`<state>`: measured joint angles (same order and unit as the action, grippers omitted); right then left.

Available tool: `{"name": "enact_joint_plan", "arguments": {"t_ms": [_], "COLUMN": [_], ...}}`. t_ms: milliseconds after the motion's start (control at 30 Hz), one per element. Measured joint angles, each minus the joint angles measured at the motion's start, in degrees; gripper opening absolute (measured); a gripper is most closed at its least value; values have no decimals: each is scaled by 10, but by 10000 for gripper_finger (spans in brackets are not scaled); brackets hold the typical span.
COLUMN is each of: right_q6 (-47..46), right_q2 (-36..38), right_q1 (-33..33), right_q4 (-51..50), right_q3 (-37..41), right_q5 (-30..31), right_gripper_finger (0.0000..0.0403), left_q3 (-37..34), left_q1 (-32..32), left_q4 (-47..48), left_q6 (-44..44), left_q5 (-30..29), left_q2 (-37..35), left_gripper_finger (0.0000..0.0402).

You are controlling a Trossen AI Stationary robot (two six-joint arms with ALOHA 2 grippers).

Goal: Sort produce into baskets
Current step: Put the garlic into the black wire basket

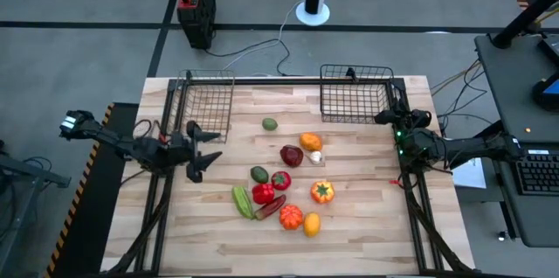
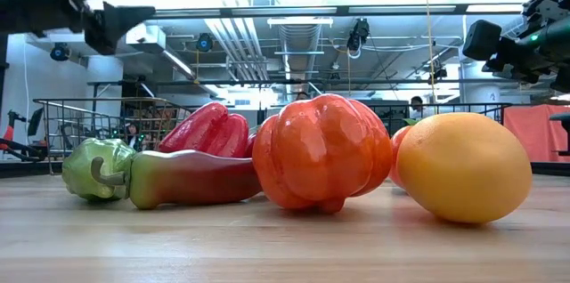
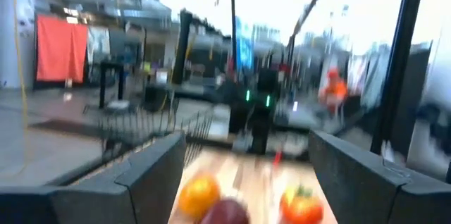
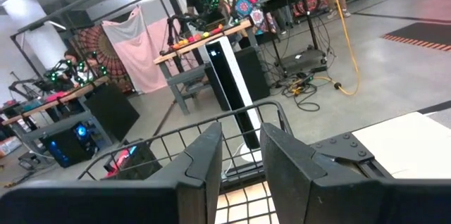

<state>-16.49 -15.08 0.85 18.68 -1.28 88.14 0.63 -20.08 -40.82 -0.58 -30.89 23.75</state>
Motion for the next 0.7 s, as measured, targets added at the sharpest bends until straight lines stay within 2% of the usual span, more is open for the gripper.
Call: {"name": "enact_joint_plan", "arguments": {"t_ms": [67, 100, 200, 233, 267, 367, 467, 700], "right_q6": [11, 14, 11, 15, 23, 27, 4, 36], "right_q2": [0, 0, -3, -8, -13, -33, -65, -200], "right_q1": [0, 0, -5, -8, -9, -9, -9, -7], "right_q4": [-1, 6, 60, 88, 110, 170, 184, 146], "right_q3": [0, 0, 0, 0, 0, 0, -17, -124], "right_q5": [-36, -83, -275, -315, -340, -361, -383, -552], "right_gripper_finger": [91, 91, 91, 91, 91, 91, 91, 91], "left_q3": [0, 0, 0, 0, 0, 0, 0, 0], "left_q1": [0, 0, 0, 0, 0, 0, 0, 0], "left_q4": [-37, -52, -87, -93, -95, -95, -95, -93], "left_q6": [0, 0, 0, 0, 0, 0, 0, -1], "left_q5": [0, 0, -12, -12, -12, -12, -31, -107], "left_q2": [0, 0, 0, 0, 0, 0, 0, 6], "left_gripper_finger": [284, 284, 284, 284, 284, 284, 284, 284]}}
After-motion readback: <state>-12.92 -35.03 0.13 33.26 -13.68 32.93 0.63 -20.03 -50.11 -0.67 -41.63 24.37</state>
